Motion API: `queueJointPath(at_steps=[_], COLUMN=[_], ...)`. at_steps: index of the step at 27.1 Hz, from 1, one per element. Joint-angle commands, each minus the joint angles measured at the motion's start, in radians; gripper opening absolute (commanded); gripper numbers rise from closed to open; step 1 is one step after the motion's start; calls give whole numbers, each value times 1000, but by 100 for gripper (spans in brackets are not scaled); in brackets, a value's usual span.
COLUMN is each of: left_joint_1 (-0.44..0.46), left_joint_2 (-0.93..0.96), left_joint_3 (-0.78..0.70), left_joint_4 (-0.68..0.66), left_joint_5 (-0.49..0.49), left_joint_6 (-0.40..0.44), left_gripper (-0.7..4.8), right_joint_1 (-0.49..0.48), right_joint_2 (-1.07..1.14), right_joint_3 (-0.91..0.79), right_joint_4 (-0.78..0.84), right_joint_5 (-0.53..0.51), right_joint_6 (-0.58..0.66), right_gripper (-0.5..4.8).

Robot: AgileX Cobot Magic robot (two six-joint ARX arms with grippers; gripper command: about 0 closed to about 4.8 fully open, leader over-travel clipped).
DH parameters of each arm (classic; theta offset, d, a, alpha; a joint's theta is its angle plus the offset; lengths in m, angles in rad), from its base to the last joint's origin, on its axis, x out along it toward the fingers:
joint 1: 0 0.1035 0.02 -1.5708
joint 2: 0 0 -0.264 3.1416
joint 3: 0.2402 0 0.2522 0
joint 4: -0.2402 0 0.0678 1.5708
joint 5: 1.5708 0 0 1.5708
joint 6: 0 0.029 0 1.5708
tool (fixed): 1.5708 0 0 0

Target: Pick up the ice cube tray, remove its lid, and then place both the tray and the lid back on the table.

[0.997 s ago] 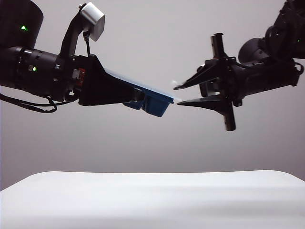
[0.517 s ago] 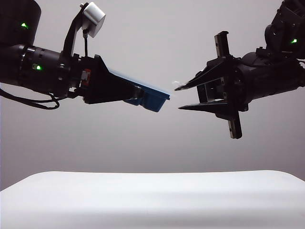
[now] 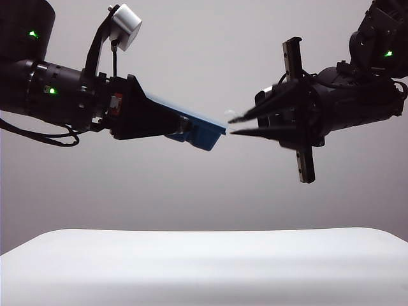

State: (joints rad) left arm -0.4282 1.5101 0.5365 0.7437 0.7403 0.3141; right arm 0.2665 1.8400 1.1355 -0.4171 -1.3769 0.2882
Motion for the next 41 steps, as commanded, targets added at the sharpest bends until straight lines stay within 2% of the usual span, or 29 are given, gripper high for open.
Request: queueJointPath(at_steps=[1,10,21,25,28,31,41], left_joint_1=[-1,-1,-1,-1,-1,-1,-1], left_joint_2=[-2,-2,-2,-2,-2,-2,-2], left_joint_3=[3,3,2,2,2,3,3], left_joint_4=[20,17,-28,-32,-31,-31,-32], left_joint_5=[8,8,4,4,4,5,7], left_joint_6=[0,0,0,0,0,0,-8], left_gripper=[241,241,241,241,241,241,241], right_joint_1=[2,2,1,1,-1,-22,-178], right_joint_2=[-7,-7,-7,-7,-6,-6,-7], right_joint_3=[2,4,4,4,4,3,3], right_joint_4=[16,49,438,520,528,566,624], right_joint_5=[-10,-11,-20,-18,-29,-27,-10], right_joint_6=[0,16,354,417,417,414,446], right_gripper=[14,6,-2,-2,-2,-2,-2])
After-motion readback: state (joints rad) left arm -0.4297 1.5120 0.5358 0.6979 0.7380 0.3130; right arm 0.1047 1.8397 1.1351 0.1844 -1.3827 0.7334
